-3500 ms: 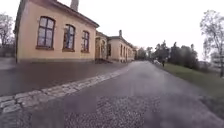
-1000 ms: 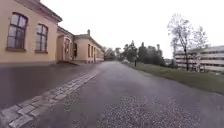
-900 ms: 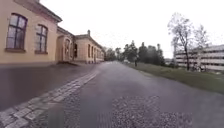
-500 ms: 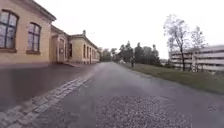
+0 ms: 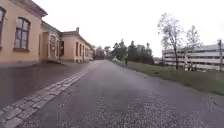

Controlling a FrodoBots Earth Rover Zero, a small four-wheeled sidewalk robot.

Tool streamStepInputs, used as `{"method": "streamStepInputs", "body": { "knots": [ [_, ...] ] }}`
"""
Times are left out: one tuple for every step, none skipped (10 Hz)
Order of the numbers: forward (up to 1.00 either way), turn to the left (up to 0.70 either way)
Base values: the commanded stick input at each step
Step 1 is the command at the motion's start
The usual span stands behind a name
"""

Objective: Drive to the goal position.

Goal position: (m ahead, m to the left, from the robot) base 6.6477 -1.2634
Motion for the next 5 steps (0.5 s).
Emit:
{"method": "streamStepInputs", "body": {
  "knots": [
    [1.0, 0.0],
    [1.0, 0.0],
    [1.0, 0.0],
    [1.0, 0.0],
    [1.0, 0.0]
  ]
}}
